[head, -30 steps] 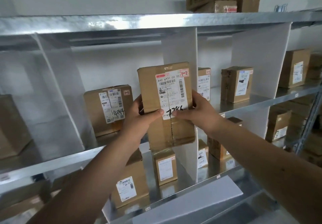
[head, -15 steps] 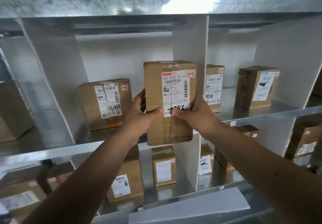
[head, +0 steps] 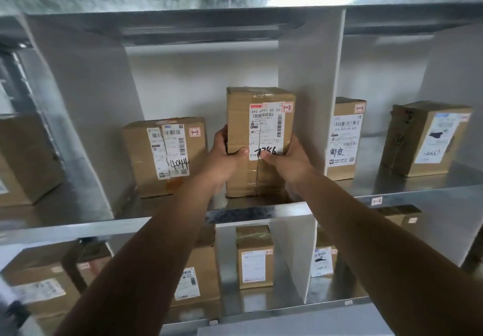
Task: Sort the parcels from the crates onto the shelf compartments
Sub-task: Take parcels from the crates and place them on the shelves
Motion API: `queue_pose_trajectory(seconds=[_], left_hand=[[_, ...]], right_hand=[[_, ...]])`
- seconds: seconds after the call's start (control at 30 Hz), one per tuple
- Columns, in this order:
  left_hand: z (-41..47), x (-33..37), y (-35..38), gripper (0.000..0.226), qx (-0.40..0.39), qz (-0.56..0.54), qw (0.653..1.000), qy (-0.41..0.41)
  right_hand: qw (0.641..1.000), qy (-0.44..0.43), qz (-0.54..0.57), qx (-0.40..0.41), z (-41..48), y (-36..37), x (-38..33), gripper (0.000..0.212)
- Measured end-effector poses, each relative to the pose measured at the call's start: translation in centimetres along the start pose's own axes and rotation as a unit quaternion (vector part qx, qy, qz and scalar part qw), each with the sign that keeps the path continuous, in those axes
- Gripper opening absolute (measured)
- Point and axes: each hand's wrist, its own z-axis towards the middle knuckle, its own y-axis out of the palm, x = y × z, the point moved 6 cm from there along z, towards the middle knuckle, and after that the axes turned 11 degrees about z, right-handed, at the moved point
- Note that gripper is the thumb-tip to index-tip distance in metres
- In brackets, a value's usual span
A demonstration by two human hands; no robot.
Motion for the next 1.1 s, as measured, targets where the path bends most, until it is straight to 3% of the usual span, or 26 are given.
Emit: queue_pose_trajectory(seconds=[0.53,0.7,0.77,0.9,0.93,1.03,1.1], left_hand=[[0.7,0.0,0.9,0.078,0.016,0.021,1.000,-0.017],[-0.3,-0.3,0.9,0.078,0.016,0.012,0.998,-0.054],[-1.3,-1.0,0.8,0.078,0.022,0.004,0.996,-0.087],[-4.5,-1.9,0.9,0.074,0.055,0.004,0.991,-0.124],[-5.6,-1.9,0.9,0.074,0.064,0.000,0.990,-0.128],[-8.6,-1.7,1.4,0.072,0.095,-0.050,0.988,-0.110],[-11.0,-1.8,1.5,0.065,0.145,-0.085,0.982,-0.088]], right_hand=[[1.000,0.020,-0.008,-0.014,-0.1,0.2,-0.9,0.066],[0.993,0.111,0.033,-0.019,-1.5,0.1,-0.6,0.053],[0.989,0.140,0.050,-0.020,-2.2,-0.3,0.2,0.056],[0.986,0.150,0.074,0.011,-4.7,-1.7,1.4,0.087],[0.986,0.146,0.078,0.013,-5.7,-2.0,1.4,0.085],[0.985,0.136,0.105,-0.021,-9.0,-2.0,1.0,0.044],[0.983,0.122,0.128,-0.042,-11.2,-1.9,0.4,0.033]])
